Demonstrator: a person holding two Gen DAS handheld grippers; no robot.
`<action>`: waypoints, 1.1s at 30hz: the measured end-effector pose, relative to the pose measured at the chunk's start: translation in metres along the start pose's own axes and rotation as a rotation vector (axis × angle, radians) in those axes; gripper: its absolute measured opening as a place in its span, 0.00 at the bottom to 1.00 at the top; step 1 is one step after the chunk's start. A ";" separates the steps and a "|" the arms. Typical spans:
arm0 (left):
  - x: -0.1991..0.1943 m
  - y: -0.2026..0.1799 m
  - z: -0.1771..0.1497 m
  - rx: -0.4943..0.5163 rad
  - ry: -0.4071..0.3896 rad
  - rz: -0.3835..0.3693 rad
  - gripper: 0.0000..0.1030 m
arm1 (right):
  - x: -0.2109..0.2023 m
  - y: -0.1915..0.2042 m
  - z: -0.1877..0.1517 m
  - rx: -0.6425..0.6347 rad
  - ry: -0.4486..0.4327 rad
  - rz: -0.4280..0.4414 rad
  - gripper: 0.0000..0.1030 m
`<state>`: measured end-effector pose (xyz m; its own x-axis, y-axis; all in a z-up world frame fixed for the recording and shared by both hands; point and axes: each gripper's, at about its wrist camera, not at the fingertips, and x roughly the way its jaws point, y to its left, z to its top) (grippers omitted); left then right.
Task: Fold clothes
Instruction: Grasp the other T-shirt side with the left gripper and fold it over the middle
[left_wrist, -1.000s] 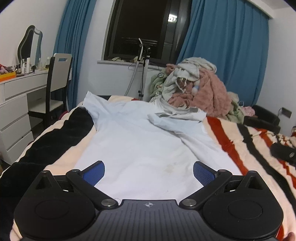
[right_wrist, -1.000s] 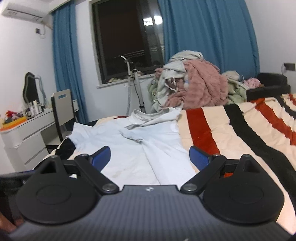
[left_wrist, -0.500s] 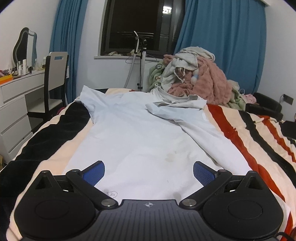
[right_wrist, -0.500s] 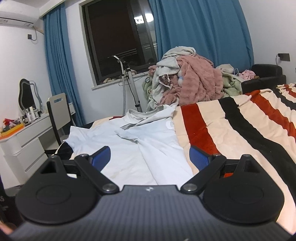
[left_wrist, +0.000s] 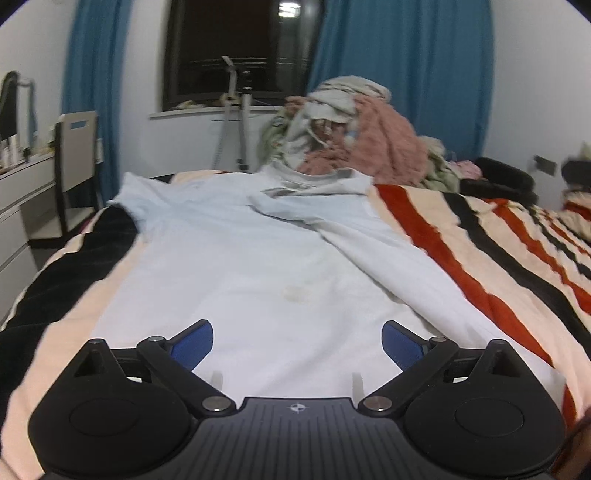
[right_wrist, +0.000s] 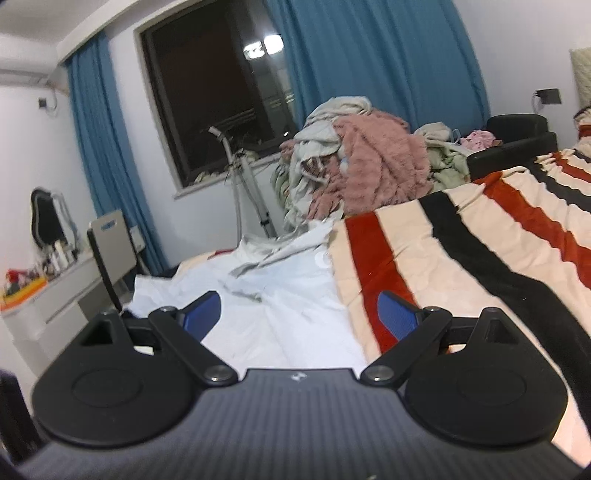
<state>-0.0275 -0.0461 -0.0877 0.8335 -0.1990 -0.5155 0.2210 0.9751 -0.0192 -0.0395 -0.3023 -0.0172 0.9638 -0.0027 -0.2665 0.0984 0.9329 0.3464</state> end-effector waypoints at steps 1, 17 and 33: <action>0.001 -0.006 -0.001 0.008 0.006 -0.018 0.93 | -0.002 -0.004 0.003 0.009 -0.006 -0.002 0.91; 0.026 -0.150 -0.017 0.135 0.095 -0.476 0.56 | -0.013 -0.109 0.023 0.238 -0.104 -0.189 0.91; 0.046 -0.190 -0.044 0.206 0.117 -0.532 0.05 | -0.009 -0.104 0.014 0.164 -0.140 -0.209 0.91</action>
<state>-0.0535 -0.2361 -0.1448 0.5214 -0.6328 -0.5725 0.6980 0.7022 -0.1403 -0.0549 -0.4046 -0.0379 0.9422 -0.2488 -0.2245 0.3259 0.8362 0.4412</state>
